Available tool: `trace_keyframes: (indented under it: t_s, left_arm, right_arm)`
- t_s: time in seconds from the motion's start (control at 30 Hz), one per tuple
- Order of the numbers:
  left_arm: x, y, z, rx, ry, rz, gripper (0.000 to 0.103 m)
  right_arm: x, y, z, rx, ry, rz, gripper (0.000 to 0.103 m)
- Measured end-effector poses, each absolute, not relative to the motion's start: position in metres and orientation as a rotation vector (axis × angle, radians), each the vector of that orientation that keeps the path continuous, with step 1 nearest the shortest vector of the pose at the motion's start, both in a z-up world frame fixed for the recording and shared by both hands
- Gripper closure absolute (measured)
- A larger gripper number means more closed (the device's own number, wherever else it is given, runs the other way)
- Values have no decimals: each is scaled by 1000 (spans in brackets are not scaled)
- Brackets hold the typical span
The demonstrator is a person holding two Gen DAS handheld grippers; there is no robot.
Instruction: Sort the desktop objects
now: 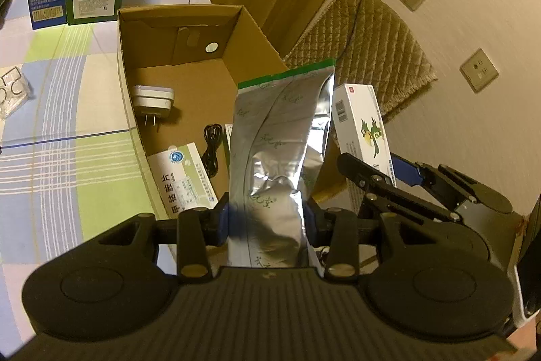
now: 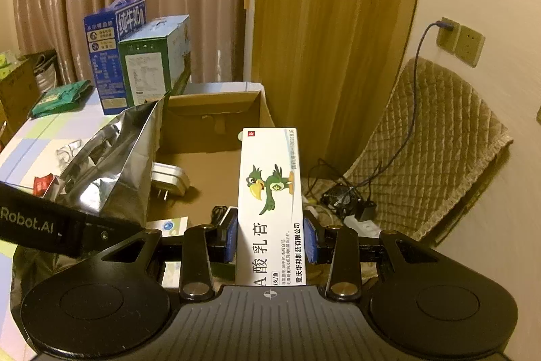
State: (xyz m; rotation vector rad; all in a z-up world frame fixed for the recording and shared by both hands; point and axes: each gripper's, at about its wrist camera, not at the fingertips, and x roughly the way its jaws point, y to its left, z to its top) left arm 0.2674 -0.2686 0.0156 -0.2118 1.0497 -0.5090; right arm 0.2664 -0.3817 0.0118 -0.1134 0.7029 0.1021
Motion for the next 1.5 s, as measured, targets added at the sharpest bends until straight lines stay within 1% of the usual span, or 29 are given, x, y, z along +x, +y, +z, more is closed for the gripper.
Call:
trace_keyframes:
  t_s: [0.37,0.73,1.0,1.5]
  left_arm:
    - [312,-267,8,-300,1054,-458,67]
    - [349,-258,-8,-365,1050,-378,67]
    - [362,-255,-19,-399,1054,-348,67]
    - [366,-250,-22,-411,1029,-318,67]
  right_arm:
    - [311,-377,7,-131,716,118,68]
    - [352,-366,-11,-156,753,150,68]
    - [369,-359,-22,-179,775,156,68]
    - [379,-355,-28,-200,787,160,68]
